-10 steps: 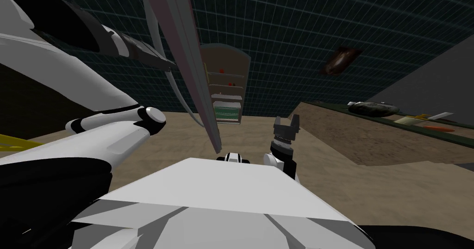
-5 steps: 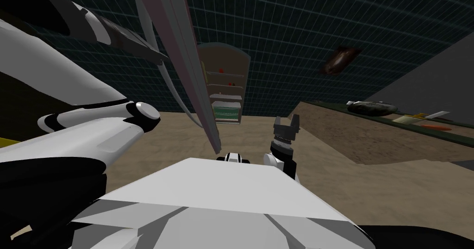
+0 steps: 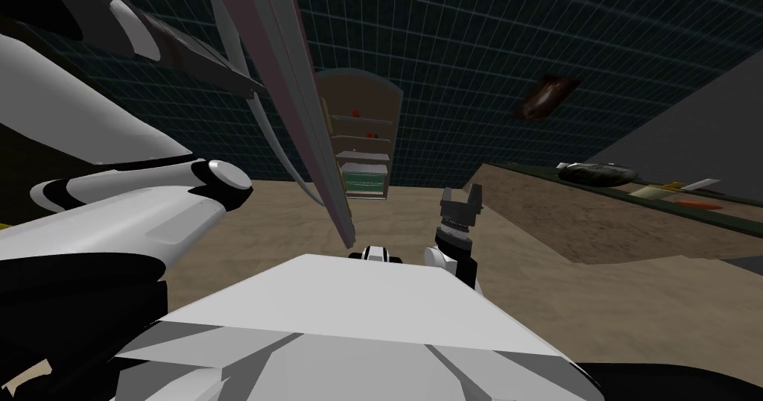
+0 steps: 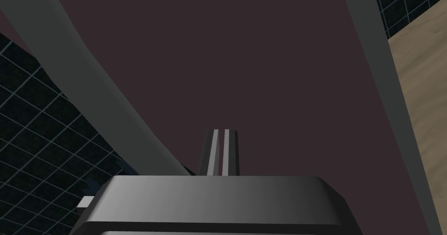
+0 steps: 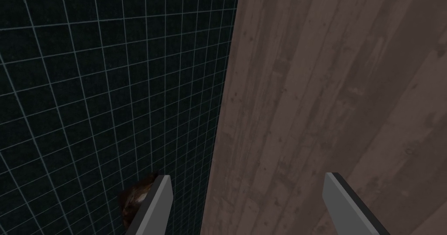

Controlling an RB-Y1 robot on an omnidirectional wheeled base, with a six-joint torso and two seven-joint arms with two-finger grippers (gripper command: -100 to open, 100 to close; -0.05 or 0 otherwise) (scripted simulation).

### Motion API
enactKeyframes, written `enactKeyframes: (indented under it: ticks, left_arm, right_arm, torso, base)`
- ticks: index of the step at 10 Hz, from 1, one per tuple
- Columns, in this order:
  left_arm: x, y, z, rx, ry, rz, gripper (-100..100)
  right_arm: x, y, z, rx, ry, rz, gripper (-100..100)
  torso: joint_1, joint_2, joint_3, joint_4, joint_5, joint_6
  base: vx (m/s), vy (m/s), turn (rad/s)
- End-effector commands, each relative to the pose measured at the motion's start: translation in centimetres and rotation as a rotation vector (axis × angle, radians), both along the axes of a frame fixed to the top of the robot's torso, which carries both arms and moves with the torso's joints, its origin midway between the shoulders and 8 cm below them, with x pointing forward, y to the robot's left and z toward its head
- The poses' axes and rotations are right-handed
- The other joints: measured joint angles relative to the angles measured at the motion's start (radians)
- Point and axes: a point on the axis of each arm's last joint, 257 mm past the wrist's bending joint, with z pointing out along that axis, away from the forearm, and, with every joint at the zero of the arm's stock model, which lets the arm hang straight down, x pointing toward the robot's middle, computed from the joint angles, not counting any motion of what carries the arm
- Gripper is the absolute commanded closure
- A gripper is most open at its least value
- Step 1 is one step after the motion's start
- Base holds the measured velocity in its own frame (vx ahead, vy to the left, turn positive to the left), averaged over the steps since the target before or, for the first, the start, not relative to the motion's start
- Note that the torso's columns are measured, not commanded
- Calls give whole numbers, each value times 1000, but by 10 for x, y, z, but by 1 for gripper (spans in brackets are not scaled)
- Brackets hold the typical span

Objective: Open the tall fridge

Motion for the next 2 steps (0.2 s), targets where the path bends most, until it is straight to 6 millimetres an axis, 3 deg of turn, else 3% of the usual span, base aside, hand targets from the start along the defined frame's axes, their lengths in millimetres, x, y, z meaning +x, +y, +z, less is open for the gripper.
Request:
enactKeyframes:
  ticks: [1, 2]
  left_arm:
    - [-12, 9, 25, -13, -41, 22, -100]
    - [-6, 6, 6, -9, 10, 9, -100]
  right_arm:
    - [0, 0, 0, 0, 0, 0, 0]
    - [0, 0, 0, 0, 0, 0, 0]
  torso:
    - [0, 0, 0, 1, -1, 0]
    - [0, 0, -1, 1, -1, 0]
  base:
    - [10, 4, -8]
    - [-8, 2, 21]
